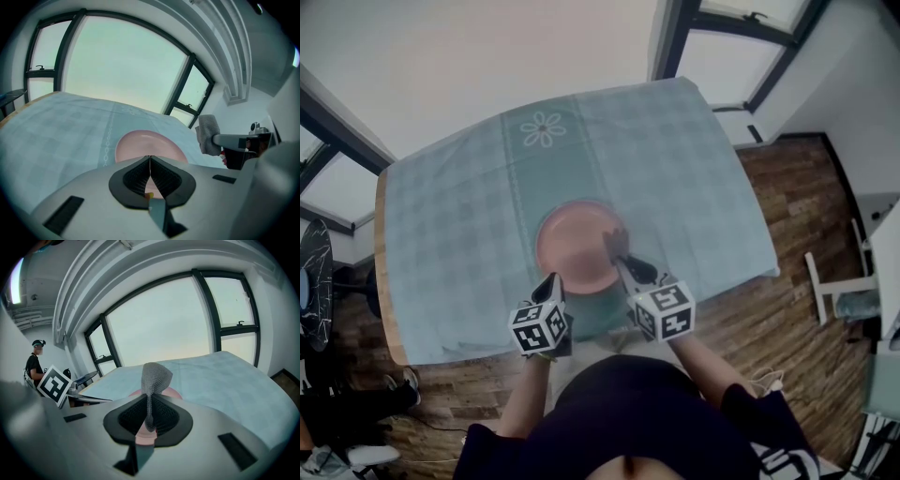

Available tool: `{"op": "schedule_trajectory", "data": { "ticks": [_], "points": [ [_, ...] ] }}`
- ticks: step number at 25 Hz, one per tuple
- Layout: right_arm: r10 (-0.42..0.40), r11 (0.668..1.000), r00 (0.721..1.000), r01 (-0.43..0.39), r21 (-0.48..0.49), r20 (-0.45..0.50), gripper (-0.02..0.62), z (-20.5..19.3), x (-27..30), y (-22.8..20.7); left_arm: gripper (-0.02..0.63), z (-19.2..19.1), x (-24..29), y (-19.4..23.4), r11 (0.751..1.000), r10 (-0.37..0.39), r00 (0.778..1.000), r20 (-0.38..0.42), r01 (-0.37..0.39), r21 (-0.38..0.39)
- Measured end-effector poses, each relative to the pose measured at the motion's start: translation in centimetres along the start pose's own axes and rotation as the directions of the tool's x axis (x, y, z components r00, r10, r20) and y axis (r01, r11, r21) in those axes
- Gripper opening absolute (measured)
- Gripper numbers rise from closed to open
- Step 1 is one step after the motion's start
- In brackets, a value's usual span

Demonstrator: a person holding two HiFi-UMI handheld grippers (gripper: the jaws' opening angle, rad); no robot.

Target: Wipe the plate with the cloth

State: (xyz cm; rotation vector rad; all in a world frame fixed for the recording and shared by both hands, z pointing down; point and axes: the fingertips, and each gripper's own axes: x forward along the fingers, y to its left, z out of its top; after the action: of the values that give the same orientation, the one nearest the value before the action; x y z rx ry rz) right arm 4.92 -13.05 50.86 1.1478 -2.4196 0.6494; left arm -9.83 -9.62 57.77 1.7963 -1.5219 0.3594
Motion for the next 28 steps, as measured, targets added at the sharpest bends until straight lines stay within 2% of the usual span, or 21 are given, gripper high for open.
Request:
{"op": "schedule_trajectory", "data": {
  "ticks": [7, 11, 14, 19, 28],
  "points": [
    [-0.015, 1.000, 1.000, 0.015, -0.008, -0.021, 0.032, 0.6, 2.7, 0.5, 0.021, 0.5, 1.9, 4.0, 1.000, 0.014, 0.999, -0.048, -0.015, -0.020],
    [-0.022, 1.000, 0.999, 0.022, -0.004, -0.036, 0.032, 0.5, 4.1, 0.5, 0.099, 0.5, 3.0, 5.3, 0.999, 0.015, 0.997, -0.075, -0.018, -0.031],
    [-0.031, 0.999, 0.998, 0.030, -0.019, -0.058, 0.032, 0.3, 5.3, 0.2, 0.106, 0.3, 3.9, 6.1, 0.999, 0.023, 0.995, -0.094, -0.027, -0.040],
    [-0.041, 0.997, 0.995, 0.035, -0.067, -0.096, 0.032, 0.1, 7.5, -0.4, 0.106, -0.2, 5.1, 7.4, 0.996, 0.036, 0.992, -0.117, -0.045, -0.071],
    [-0.089, 0.975, 0.977, 0.045, -0.219, -0.192, 0.032, -0.5, 11.3, -1.5, 0.104, -0.6, 6.7, 8.3, 0.993, 0.044, 0.988, -0.148, -0.059, -0.098]
  ]
}}
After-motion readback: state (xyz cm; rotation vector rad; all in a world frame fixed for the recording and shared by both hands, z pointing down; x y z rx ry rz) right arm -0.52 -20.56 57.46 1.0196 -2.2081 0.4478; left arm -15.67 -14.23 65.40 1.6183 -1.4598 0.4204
